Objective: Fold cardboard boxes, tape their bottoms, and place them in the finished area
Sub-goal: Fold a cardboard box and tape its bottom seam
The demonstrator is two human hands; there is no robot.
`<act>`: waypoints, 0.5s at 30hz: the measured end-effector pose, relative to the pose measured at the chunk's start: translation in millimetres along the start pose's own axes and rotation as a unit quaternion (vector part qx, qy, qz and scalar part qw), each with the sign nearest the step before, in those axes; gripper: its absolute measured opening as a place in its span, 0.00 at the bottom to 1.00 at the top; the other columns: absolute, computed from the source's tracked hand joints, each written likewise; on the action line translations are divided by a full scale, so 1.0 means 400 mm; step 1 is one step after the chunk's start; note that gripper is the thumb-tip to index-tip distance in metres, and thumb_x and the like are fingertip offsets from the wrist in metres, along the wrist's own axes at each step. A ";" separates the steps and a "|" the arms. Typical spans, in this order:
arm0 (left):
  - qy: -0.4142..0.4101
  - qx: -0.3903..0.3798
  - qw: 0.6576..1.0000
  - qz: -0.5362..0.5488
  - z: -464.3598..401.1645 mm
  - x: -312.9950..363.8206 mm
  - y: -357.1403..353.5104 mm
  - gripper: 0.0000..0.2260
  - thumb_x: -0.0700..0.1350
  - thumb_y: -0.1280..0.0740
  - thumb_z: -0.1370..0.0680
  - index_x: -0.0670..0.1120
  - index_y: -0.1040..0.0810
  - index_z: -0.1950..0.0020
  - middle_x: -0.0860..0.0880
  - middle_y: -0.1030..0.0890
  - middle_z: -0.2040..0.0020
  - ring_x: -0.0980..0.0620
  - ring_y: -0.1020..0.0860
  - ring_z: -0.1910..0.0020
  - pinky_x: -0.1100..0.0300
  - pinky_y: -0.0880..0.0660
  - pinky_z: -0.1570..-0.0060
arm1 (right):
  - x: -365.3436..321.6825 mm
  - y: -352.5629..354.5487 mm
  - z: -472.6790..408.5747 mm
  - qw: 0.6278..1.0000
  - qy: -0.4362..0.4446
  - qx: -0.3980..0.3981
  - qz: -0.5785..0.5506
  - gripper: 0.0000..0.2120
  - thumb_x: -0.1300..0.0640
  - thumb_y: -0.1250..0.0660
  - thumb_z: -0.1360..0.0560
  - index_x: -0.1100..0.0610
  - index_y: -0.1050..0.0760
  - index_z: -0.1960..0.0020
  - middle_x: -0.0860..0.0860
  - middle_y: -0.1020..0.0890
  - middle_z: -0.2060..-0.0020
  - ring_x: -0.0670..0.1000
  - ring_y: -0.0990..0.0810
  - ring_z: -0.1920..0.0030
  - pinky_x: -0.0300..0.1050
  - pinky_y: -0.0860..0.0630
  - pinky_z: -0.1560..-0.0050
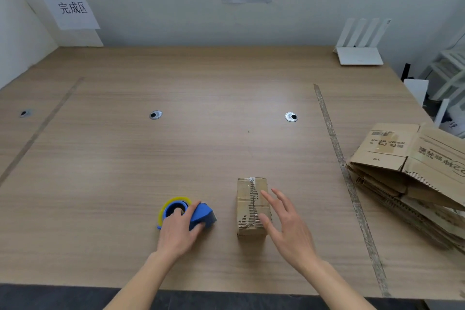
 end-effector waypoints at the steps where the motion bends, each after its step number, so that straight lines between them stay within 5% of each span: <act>1: -0.015 -0.006 0.999 0.048 0.004 0.001 0.010 0.29 0.58 0.35 0.22 0.63 0.39 0.22 0.50 0.26 0.50 0.52 0.25 0.53 0.56 0.25 0.50 | -0.013 0.008 -0.008 1.000 0.011 0.010 -0.001 0.24 0.40 0.41 0.19 0.35 0.40 0.24 0.36 0.41 0.24 0.39 0.39 0.25 0.43 0.29 0.33; 4: -0.084 -0.008 0.984 0.159 0.028 0.031 0.080 0.27 0.64 0.33 0.30 0.68 0.33 0.31 0.61 0.23 0.43 0.60 0.23 0.47 0.59 0.25 0.47 | -0.069 0.008 -0.048 0.998 0.032 0.008 -0.061 0.20 0.48 0.38 0.18 0.42 0.31 0.27 0.36 0.32 0.28 0.37 0.34 0.28 0.38 0.30 0.33; 9: -0.151 -0.018 0.970 0.190 0.052 0.102 0.215 0.25 0.68 0.29 0.31 0.70 0.30 0.35 0.69 0.23 0.44 0.64 0.22 0.47 0.66 0.26 0.50 | -0.179 -0.091 -0.103 0.949 -0.051 -0.141 -0.276 0.15 0.55 0.35 0.18 0.43 0.28 0.33 0.42 0.23 0.36 0.41 0.25 0.36 0.44 0.26 0.32; 12: -0.172 -0.020 0.965 0.197 0.063 0.131 0.274 0.24 0.68 0.29 0.30 0.68 0.29 0.36 0.68 0.21 0.44 0.63 0.22 0.48 0.61 0.24 0.49 | -0.216 -0.093 -0.120 0.944 -0.072 -0.157 -0.280 0.15 0.55 0.32 0.19 0.48 0.25 0.34 0.44 0.20 0.40 0.42 0.21 0.40 0.37 0.24 0.39; 15: -0.193 -0.025 0.962 0.193 0.074 0.152 0.308 0.23 0.66 0.29 0.29 0.66 0.28 0.36 0.65 0.21 0.44 0.61 0.21 0.48 0.56 0.22 0.49 | -0.241 -0.055 -0.130 0.959 -0.064 -0.116 -0.249 0.04 0.54 0.27 0.23 0.46 0.18 0.49 0.43 0.14 0.55 0.40 0.17 0.51 0.36 0.22 0.48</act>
Point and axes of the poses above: each hand's wrist, its own z-axis away from the middle knuckle, its own y-axis out of the back of the hand, x = y × z, the point moved 9 cm from there along -z, towards the middle knuckle
